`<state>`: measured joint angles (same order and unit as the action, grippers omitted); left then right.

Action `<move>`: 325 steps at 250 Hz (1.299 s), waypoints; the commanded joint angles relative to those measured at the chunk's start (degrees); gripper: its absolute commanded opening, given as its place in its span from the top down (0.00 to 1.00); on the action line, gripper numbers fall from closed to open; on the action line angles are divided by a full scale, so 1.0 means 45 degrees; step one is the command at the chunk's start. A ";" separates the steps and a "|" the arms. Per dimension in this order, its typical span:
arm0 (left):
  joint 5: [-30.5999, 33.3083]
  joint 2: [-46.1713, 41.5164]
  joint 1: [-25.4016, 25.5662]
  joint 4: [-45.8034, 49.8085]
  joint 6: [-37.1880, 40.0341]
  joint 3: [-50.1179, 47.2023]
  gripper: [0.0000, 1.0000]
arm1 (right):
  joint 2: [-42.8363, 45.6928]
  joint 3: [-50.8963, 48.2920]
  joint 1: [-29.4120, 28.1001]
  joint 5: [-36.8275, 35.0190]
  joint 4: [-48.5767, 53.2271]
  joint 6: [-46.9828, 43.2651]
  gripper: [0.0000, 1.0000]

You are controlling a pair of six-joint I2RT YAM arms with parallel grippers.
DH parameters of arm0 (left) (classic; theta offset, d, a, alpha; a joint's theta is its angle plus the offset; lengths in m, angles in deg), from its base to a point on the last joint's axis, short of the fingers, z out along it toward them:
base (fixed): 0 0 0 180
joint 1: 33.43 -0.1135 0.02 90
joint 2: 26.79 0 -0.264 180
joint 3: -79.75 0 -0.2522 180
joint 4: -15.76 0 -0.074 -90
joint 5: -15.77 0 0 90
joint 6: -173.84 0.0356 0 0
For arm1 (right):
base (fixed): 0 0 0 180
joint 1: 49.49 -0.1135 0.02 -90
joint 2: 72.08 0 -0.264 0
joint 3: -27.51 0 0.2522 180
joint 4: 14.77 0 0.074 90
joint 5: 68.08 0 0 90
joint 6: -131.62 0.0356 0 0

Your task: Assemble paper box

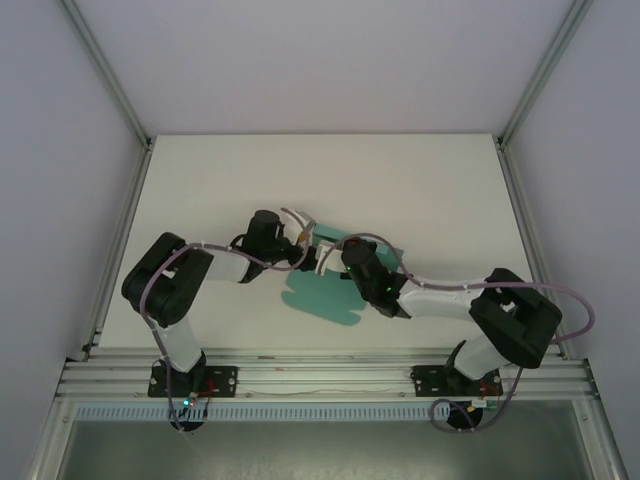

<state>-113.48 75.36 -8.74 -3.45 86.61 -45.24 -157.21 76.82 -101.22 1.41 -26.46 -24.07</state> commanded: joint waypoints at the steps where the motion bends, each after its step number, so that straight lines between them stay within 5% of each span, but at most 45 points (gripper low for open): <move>1: -0.0698 0.0297 -0.0007 -0.0302 0.0370 0.0939 0.21 | -0.0217 0.0183 -0.0399 0.1914 0.1236 0.0667 1.00; 85: -0.0453 0.0713 0.0131 -0.0467 0.0105 0.1428 0.56 | -0.0810 0.0674 -0.0401 0.2537 0.1260 0.1110 1.00; 150: 0.1798 0.0881 0.0801 -0.0077 -0.0175 0.1738 0.80 | -0.0947 0.0634 -0.0396 0.2436 0.1161 0.1552 1.00; 238: 0.5848 0.0591 0.1376 -0.1579 -0.1988 0.0836 0.82 | -0.0869 0.0151 -0.0293 0.1701 0.0210 0.2920 1.00; 282: 0.6565 0.0814 0.1766 -0.2224 -0.1901 0.1020 0.82 | -0.0927 0.0239 -0.0048 0.1995 0.0202 0.3390 1.00; 325: 0.4301 0.0713 0.1839 -0.3051 -0.1698 0.0726 0.82 | -0.0625 0.0375 0.0354 0.2261 0.0536 0.3212 1.00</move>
<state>-91.10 78.09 -1.15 -7.19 80.18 -42.00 -159.79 78.98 -98.84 1.02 -26.98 -12.11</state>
